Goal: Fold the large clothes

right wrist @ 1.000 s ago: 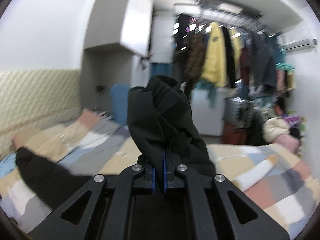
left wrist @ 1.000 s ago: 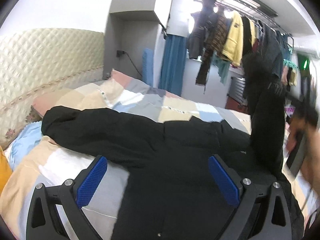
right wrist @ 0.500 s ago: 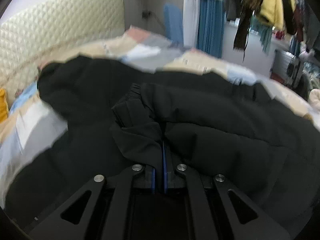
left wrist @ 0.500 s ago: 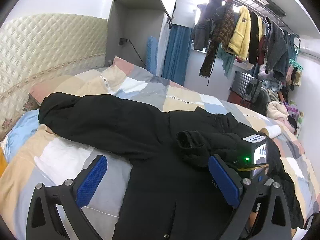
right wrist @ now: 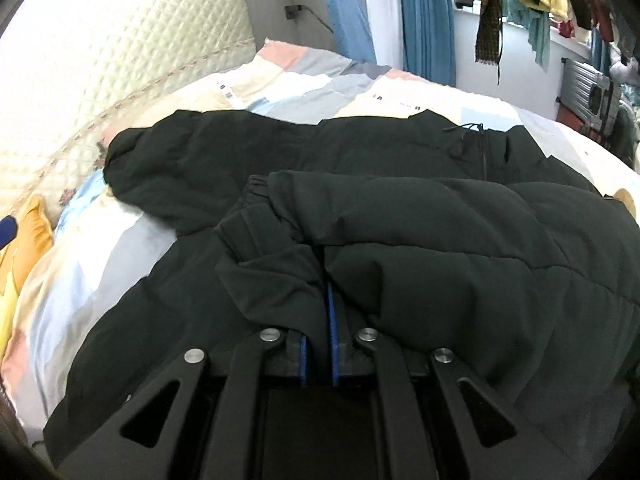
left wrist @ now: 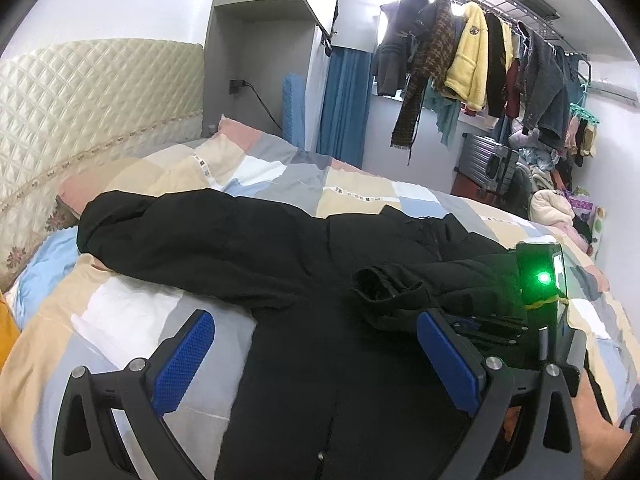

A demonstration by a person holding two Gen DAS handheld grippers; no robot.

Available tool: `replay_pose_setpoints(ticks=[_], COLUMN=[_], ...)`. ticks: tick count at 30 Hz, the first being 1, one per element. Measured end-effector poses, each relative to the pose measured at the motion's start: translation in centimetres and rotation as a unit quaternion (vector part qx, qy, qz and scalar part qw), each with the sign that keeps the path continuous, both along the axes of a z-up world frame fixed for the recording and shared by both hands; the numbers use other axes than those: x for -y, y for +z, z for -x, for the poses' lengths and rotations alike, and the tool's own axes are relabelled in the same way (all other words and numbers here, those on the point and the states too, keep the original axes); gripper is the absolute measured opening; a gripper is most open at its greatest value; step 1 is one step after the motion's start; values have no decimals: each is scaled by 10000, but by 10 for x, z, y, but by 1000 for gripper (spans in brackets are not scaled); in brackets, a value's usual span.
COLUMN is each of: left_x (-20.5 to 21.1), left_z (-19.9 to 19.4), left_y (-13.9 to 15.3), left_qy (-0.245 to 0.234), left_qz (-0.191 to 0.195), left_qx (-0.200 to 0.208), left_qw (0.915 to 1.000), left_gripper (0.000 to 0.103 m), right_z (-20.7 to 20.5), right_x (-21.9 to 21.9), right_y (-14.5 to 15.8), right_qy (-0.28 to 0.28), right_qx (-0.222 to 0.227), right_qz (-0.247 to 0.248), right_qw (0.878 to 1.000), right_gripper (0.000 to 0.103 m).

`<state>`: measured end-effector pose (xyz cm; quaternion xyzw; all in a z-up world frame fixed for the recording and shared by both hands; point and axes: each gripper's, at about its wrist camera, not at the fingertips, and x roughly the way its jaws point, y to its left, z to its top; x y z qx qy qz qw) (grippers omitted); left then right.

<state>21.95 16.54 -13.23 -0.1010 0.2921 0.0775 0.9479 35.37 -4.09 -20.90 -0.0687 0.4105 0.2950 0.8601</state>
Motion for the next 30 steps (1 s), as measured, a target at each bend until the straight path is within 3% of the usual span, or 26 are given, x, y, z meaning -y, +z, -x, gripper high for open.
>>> replay_pose_setpoints(ticks=[7,17,19,20,22,26,30], left_x=[1,0,-3,-4,-5,-4,-9], left_z=[17,27,21,18,10,-3,-12], left_y=[4,6,0,-3,-10,-19,-23], left_qy=[-10,-38,-112,-128,-167,-307,-528], left_qz=[140,142,257,311,429,523,882], left_qx=[41,189,106,52,-62,-217,-232], left_qw=[9999,9997,9996,9994,9989,9979,9944], left_gripper=[102,102,102,102,102,102,102], right_z=[21,51,61,68,84,106,96], right_x=[8,-3,-7,-10,-13,-3,35], right_y=[9,-19,-21,-21,-20,-5,13], right_qy=[21,28,201,319,687,948,579], right_qx=[-23,317,600,759,987,1270,875], right_qz=[189,901,1276,1466,1574,1405,859], right_qw=[9998,9954,9898,9858,9802,9773,9908], right_gripper=[14,21,34,63,102,103,103])
